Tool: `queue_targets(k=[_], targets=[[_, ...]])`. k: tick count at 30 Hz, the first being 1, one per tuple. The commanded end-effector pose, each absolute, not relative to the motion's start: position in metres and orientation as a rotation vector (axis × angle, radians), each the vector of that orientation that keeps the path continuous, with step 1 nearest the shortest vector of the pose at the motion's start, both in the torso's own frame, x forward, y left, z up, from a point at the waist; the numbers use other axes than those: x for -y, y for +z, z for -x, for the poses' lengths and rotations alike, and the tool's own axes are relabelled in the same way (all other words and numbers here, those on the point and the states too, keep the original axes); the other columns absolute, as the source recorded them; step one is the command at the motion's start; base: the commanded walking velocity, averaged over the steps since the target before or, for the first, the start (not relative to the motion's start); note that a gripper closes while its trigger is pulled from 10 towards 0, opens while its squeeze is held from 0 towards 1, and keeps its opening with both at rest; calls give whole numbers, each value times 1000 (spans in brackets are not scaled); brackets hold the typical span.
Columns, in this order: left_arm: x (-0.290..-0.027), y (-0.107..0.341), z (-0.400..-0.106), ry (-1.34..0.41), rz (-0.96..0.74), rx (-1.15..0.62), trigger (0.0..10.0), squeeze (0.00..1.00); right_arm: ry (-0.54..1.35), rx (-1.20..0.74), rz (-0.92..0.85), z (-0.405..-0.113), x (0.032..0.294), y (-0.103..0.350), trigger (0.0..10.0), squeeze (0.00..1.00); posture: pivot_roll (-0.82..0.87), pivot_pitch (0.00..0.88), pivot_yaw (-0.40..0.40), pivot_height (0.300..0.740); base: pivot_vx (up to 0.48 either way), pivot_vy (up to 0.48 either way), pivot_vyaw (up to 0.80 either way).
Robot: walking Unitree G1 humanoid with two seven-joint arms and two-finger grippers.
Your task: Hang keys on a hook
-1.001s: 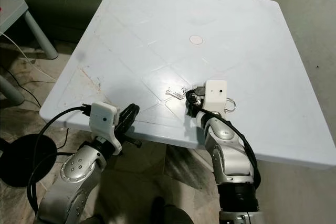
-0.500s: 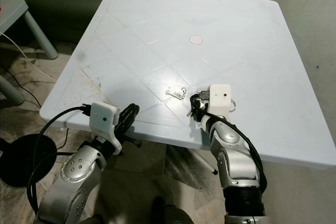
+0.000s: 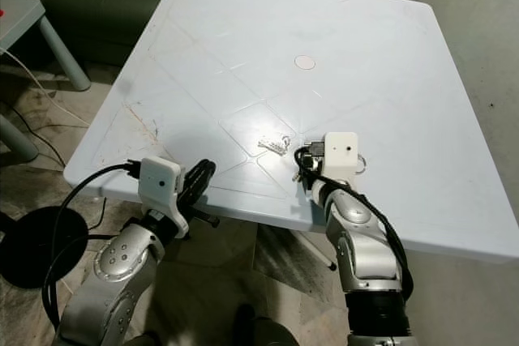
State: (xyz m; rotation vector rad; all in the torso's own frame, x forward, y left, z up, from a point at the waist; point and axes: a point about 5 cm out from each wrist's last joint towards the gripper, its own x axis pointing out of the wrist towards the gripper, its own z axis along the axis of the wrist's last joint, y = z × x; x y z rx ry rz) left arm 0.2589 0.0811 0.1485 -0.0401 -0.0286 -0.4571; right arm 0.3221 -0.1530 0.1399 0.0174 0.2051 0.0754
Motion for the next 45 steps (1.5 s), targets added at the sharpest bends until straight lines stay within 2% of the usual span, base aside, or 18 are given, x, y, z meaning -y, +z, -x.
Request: queue_targets(k=[1, 15, 22, 25, 26, 27, 32, 42, 43, 45], targets=[[-81, 146, -258, -454, 45, 17, 10000, 0, 56, -209, -12, -319, 158, 138, 0, 0, 2, 242, -107, 740, 0, 0, 0], [-80, 146, -259, -454, 45, 20, 10000, 0, 70, -185, -30, -321, 156, 142, 0, 0, 0, 235, -104, 740, 0, 0, 0], [-79, 147, -260, -458, 46, 22, 10000, 0, 85, -124, -73, -324, 154, 154, 0, 0, 0, 235, -103, 740, 0, 0, 0], [-79, 148, -261, -459, 45, 24, 10000, 0, 110, -83, -39, -324, 152, 160, 0, 0, 0, 235, -103, 740, 0, 0, 0], [-79, 147, -261, -460, 46, 24, 10000, 0, 96, -91, -26, -324, 153, 158, 3725, 0, 0, 228, -103, 740, 0, 0, 0], [-79, 147, -261, -461, 46, 25, 10000, 0, 81, -106, -27, -325, 155, 156, 10000, 0, 0, 228, -103, 740, 0, 0, 0], [-78, 147, -261, -463, 46, 27, 10000, 0, 67, -110, -31, -326, 157, 155, 10000, 0, 1, 221, -102, 740, 0, 0, 0], [-77, 148, -262, -468, 46, 31, 10000, 0, 107, -175, 96, -322, 156, 137, 10000, 0, -3, 221, -101, 740, 0, 0, 0], [-77, 148, -262, -469, 45, 31, 10000, 0, 114, -188, 91, -321, 155, 136, 10000, 1000, -3, 221, -101, 740, 0, 0, 0], [-77, 148, -261, -469, 46, 30, 10000, 0, 96, -187, 108, -320, 157, 135, 10000, 1000, -5, 227, -101, 740, 0, 0, 0]])
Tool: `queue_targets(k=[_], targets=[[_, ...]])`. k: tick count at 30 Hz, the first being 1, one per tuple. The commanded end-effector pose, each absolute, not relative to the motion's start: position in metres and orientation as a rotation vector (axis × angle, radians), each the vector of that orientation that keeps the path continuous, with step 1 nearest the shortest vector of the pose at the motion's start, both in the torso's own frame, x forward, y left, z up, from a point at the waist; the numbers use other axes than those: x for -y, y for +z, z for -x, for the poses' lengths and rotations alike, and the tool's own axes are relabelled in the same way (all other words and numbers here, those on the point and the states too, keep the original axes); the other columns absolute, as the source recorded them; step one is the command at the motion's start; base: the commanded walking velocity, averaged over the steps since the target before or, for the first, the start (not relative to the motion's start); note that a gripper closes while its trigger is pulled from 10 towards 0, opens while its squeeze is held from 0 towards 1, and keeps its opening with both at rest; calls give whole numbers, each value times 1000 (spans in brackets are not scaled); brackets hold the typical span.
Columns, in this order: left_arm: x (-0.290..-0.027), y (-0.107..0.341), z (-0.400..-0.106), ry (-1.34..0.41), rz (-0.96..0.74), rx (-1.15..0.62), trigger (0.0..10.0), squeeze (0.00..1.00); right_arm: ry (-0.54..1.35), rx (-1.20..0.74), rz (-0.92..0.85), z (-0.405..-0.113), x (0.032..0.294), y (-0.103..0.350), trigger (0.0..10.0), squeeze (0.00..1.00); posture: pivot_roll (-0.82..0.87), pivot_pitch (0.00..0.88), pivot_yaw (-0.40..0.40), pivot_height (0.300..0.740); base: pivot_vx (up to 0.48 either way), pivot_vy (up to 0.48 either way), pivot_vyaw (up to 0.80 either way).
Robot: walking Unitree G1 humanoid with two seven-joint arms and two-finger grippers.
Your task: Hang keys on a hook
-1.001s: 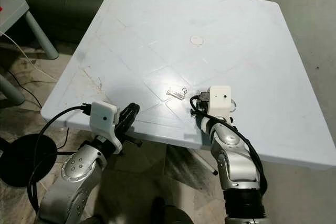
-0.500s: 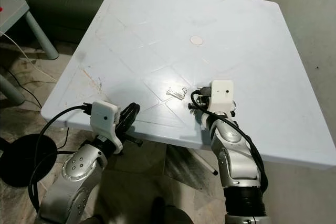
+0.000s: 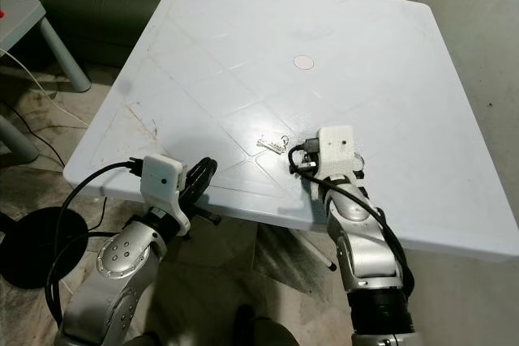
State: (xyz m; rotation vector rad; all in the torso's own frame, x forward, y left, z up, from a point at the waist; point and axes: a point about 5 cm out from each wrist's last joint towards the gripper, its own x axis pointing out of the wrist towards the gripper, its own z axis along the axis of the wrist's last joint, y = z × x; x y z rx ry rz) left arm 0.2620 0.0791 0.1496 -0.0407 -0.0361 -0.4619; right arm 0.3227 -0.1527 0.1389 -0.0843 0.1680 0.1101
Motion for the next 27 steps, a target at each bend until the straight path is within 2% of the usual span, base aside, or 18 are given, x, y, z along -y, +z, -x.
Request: queue_targets(k=[1, 4, 5, 27], targets=[[-77, 148, -261, -468, 46, 29, 10000, 0, 103, -194, 103, -320, 157, 135, 10000, 1000, -5, 230, -102, 740, 0, 0, 0], [-77, 147, -260, -467, 48, 27, 10000, 0, 109, -194, 101, -319, 157, 135, 10000, 1000, -5, 232, -102, 740, 0, 0, 0], [-77, 147, -260, -467, 49, 26, 10000, 0, 97, -188, 109, -319, 158, 135, 10000, 4, -5, 232, -102, 740, 0, 0, 0], [-77, 146, -260, -466, 52, 22, 10000, 0, 117, -157, -43, -320, 164, 147, 10000, 0, -13, 240, -101, 740, 0, 0, 0]])
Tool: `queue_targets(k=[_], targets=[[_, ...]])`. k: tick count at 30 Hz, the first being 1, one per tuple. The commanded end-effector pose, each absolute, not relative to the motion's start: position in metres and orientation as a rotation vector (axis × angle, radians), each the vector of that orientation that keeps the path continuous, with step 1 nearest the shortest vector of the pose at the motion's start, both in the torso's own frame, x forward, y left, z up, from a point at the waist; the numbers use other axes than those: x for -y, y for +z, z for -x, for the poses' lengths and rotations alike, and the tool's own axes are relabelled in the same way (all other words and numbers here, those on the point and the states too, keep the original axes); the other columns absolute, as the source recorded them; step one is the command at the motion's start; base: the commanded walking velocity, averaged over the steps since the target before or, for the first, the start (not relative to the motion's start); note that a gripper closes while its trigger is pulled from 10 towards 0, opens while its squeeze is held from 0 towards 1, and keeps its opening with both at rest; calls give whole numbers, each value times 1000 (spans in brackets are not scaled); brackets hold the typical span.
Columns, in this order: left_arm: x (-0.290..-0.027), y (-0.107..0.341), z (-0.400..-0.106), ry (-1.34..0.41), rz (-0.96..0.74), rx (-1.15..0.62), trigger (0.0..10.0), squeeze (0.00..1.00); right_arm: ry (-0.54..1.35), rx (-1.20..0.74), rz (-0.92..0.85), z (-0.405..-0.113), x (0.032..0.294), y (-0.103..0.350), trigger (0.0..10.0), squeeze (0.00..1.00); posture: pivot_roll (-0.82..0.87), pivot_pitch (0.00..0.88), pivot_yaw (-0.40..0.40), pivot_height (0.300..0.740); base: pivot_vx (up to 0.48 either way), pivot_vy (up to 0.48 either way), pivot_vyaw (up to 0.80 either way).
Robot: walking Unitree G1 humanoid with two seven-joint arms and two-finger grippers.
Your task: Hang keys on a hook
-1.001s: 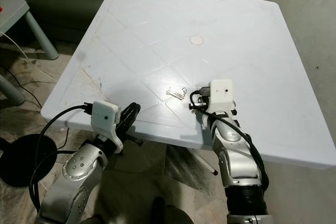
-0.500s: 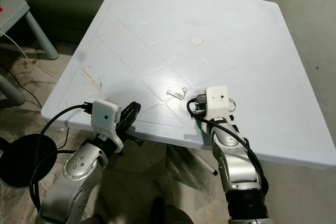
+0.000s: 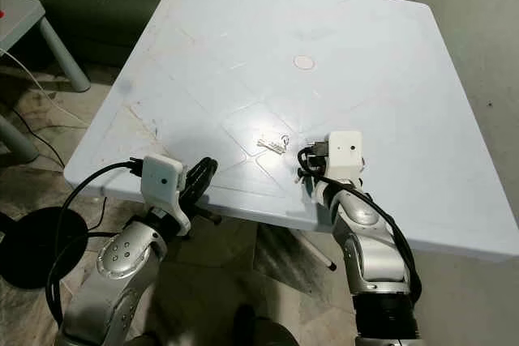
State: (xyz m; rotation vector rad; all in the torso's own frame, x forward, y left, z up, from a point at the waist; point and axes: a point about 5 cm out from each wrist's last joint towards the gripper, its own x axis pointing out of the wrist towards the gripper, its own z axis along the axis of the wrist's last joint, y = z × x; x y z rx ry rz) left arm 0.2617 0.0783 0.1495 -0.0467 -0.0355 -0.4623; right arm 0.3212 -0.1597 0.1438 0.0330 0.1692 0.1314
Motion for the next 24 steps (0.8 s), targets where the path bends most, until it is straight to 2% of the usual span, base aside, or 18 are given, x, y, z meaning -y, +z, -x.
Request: queue_targets(k=[1, 9, 11, 12, 13, 14, 24], targets=[[-77, 147, -260, -467, 53, 22, 10000, 0, 113, -157, -33, -320, 165, 147, 10000, 0, -13, 240, -101, 740, 0, 0, 0], [-77, 147, -261, -468, 52, 22, 10000, 0, 103, -176, -26, -320, 166, 146, 10000, 0, -13, 241, -97, 740, 0, 0, 0], [-77, 147, -261, -469, 51, 22, 10000, 0, 101, -192, -35, -320, 167, 144, 9647, 0, -13, 238, -98, 740, 0, 0, 0], [-77, 147, -261, -469, 51, 22, 10000, 0, 93, -180, -31, -320, 168, 145, 2706, 0, -13, 239, -98, 740, 0, 0, 0], [-77, 147, -261, -469, 51, 22, 10000, 0, 93, -180, -31, -320, 168, 145, 2706, 0, -13, 239, -98, 740, 0, 0, 0], [-77, 147, -261, -469, 51, 23, 10000, 0, 88, -173, -23, -320, 168, 146, 0, 0, -13, 239, -99, 740, 0, 0, 0], [-77, 148, -262, -467, 55, 26, 10000, 0, 47, -148, -42, -323, 171, 151, 0, 0, -14, 237, -99, 740, 0, 0, 0]])
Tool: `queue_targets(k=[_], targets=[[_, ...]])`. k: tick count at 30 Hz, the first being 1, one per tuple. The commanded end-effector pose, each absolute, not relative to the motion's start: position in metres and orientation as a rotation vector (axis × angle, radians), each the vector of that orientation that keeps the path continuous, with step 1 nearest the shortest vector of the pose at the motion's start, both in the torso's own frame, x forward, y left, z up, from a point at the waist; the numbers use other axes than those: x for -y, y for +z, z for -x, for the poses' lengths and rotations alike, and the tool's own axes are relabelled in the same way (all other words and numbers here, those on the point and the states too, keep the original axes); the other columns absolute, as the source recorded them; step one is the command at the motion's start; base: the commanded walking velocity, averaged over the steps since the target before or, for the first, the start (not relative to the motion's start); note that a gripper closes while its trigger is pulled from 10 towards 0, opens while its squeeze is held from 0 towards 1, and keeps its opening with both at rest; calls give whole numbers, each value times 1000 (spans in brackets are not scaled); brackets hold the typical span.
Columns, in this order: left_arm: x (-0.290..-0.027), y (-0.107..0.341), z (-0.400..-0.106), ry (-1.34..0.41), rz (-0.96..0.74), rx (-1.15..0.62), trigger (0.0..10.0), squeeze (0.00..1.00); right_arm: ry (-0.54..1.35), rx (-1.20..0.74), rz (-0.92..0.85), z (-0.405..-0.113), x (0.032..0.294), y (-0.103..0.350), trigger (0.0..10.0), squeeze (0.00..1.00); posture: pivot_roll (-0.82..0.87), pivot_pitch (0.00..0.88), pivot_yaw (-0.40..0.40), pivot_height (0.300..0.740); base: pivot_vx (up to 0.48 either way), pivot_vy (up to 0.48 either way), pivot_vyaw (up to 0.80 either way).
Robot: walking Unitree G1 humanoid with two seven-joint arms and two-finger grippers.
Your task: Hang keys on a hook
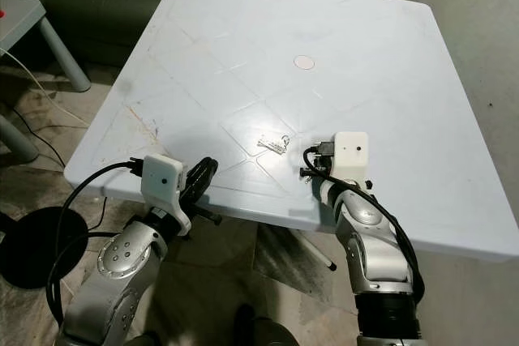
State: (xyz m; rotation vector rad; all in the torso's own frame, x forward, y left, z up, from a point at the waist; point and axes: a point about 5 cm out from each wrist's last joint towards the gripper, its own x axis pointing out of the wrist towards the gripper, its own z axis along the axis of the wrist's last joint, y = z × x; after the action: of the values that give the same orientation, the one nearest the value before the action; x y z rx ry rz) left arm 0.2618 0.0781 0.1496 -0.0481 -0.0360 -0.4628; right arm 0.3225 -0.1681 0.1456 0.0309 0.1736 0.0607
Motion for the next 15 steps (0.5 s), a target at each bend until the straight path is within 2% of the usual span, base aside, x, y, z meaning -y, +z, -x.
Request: queue_targets(k=[1, 8, 15], targets=[[-77, 148, -262, -467, 54, 26, 10000, 0, 49, -147, -49, -323, 170, 151, 0, 0, -13, 235, -98, 740, 0, 0, 0], [-77, 149, -263, -467, 49, 31, 10000, 0, 46, -102, -126, -325, 171, 160, 0, 0, -11, 231, -96, 740, 0, 0, 0], [-78, 153, -270, -460, 38, 52, 10000, 0, 59, -12, -319, -331, 173, 184, 0, 0, -7, 208, -94, 740, 0, 0, 0]])
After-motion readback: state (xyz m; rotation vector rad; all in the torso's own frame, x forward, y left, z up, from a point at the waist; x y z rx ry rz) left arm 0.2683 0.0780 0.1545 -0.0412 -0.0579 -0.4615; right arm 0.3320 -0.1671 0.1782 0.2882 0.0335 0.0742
